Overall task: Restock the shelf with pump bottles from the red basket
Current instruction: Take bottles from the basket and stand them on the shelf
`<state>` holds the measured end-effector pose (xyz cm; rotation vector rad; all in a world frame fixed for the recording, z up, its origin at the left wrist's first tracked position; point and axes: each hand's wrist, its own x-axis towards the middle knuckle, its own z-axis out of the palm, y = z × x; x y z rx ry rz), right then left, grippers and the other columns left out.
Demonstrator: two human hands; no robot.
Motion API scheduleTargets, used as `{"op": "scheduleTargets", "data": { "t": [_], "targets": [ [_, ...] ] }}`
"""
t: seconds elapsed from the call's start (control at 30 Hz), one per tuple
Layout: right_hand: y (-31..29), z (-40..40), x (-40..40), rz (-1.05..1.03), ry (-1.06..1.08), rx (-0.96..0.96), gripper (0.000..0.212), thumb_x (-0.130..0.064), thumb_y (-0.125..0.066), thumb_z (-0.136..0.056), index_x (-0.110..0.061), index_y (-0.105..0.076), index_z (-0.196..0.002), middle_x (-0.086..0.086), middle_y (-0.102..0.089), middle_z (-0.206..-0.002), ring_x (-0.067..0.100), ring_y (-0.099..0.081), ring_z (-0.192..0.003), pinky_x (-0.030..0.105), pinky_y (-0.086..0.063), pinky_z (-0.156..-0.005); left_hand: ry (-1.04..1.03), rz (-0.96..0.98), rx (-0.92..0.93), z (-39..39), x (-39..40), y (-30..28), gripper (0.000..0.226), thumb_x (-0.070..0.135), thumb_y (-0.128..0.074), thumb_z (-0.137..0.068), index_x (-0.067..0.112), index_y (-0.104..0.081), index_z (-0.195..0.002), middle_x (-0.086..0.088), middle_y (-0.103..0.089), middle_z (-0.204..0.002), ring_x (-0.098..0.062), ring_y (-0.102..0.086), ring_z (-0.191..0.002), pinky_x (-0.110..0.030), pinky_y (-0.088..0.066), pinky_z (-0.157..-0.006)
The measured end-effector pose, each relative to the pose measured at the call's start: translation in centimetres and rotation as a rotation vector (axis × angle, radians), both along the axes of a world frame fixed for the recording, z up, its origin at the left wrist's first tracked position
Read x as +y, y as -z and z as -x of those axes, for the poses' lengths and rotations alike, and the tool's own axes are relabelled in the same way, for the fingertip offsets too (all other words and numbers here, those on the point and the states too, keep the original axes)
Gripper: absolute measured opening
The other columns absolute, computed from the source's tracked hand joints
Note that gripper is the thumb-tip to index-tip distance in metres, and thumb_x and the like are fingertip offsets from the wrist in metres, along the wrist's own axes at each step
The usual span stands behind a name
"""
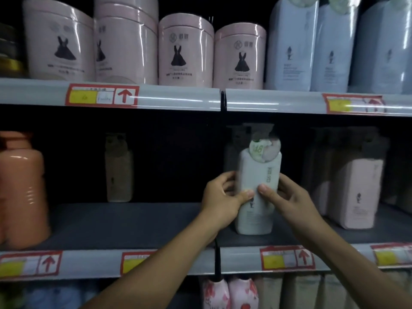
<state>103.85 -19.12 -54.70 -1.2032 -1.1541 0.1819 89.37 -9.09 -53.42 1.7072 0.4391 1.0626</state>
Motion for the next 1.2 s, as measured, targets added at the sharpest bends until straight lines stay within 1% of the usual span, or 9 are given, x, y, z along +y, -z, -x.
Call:
{"op": "scheduleTargets", "data": {
  "t": [0.1,0.33,0.53,0.63,0.77,0.9,0.97,1.1,1.2],
  "targets": [
    [-0.3,-0.3,1.3,0.052,-0.015,0.056,0.051,-0.034,-0.075,-0.081,-0.021,-0.067,-0.13,-0.002,-0.077,-0.119,0.014,-0.075,-0.107,0.04,-0.062,-0.09,-0.079,0.022,0.009,-0.9,0.8,0.2,0.063,0.02,-0.084,-0.081,0.021,-0.058,-0.138,0.013,-0.068,-0.106,-0.011,-0.071,-0.103,-0.035,-0.06,-0.092],
    [-0.3,-1.6,-0.9,0.33,0.119,-0.213,0.049,-0.031,-0.09,-0.07,-0.03,-0.072,-0.116,-0.011,-0.079,-0.1,-0.005,-0.072,-0.088,0.012,-0.056,-0.069,-0.2,-0.234,0.19,0.0,0.6,2.5,0.08,0.029,-0.092,-0.067,0.045,-0.051,-0.133,0.009,-0.064,-0.122,-0.011,-0.071,-0.095,-0.032,-0.063,-0.08],
    [0.5,-1.8,0.8,0.399,0.293,-0.34,0.04,-0.033,-0.089,-0.076,-0.025,-0.078,-0.114,-0.014,-0.078,-0.093,-0.015,-0.067,-0.078,0.002,-0.047,-0.059,-0.317,-0.274,0.286,-1.9,1.2,2.1,0.076,0.03,-0.088,-0.072,0.036,-0.051,-0.139,-0.001,-0.064,-0.117,-0.019,-0.068,-0.102,-0.037,-0.062,-0.085],
    [0.8,-2.1,2.4,0.394,0.326,-0.276,0.041,-0.029,-0.087,-0.079,-0.017,-0.077,-0.117,-0.006,-0.08,-0.1,-0.005,-0.07,-0.081,0.007,-0.053,-0.063,-0.402,-0.269,0.332,-3.1,2.0,1.7,0.056,0.032,-0.087,-0.073,0.026,-0.059,-0.122,-0.005,-0.066,-0.107,-0.024,-0.066,-0.099,-0.041,-0.06,-0.082],
    [1.0,-2.6,4.6,0.4,0.367,-0.22,0.04,-0.029,-0.089,-0.077,-0.013,-0.079,-0.112,-0.001,-0.08,-0.096,0.007,-0.075,-0.086,0.033,-0.063,-0.08,-0.424,-0.184,0.377,-4.2,2.8,0.8,0.036,0.028,-0.086,-0.075,0.022,-0.058,-0.097,-0.007,-0.067,-0.105,-0.025,-0.067,-0.096,-0.042,-0.059,-0.08],
    [0.6,-3.0,5.5,0.442,0.37,-0.187,0.039,-0.031,-0.091,-0.075,-0.014,-0.08,-0.109,-0.003,-0.08,-0.092,0.006,-0.073,-0.082,0.024,-0.06,-0.072,-0.428,-0.173,0.37,-4.3,3.1,0.6,0.031,0.025,-0.084,-0.077,0.021,-0.058,-0.094,-0.003,-0.068,-0.107,-0.018,-0.067,-0.093,-0.03,-0.056,-0.073],
    [0.5,-3.0,5.4,0.446,0.367,-0.167,0.039,-0.032,-0.091,-0.075,-0.015,-0.079,-0.108,-0.004,-0.08,-0.092,0.007,-0.073,-0.084,0.028,-0.062,-0.077,-0.422,-0.16,0.362,-4.3,3.0,0.7,0.031,0.022,-0.083,-0.078,0.023,-0.055,-0.091,-0.002,-0.069,-0.105,-0.016,-0.066,-0.089,-0.027,-0.055,-0.07],
    [0.5,-2.7,5.4,0.476,0.376,-0.164,0.038,-0.033,-0.09,-0.077,-0.015,-0.078,-0.108,-0.003,-0.079,-0.094,0.009,-0.073,-0.086,0.033,-0.062,-0.082,-0.426,-0.135,0.366,-4.4,2.9,0.6,0.037,0.023,-0.082,-0.08,0.02,-0.062,-0.11,-0.005,-0.068,-0.118,-0.017,-0.064,-0.098,-0.028,-0.055,-0.081],
    [-0.2,-2.0,4.7,0.5,0.362,-0.12,0.038,-0.032,-0.088,-0.08,-0.011,-0.075,-0.109,0.0,-0.078,-0.102,0.007,-0.069,-0.084,0.027,-0.059,-0.08,-0.404,-0.044,0.37,-4.0,2.7,0.3,0.075,0.028,-0.082,-0.082,0.012,-0.046,-0.146,-0.01,-0.056,-0.14,-0.024,-0.059,-0.121,-0.03,-0.051,-0.098]
  ]
}}
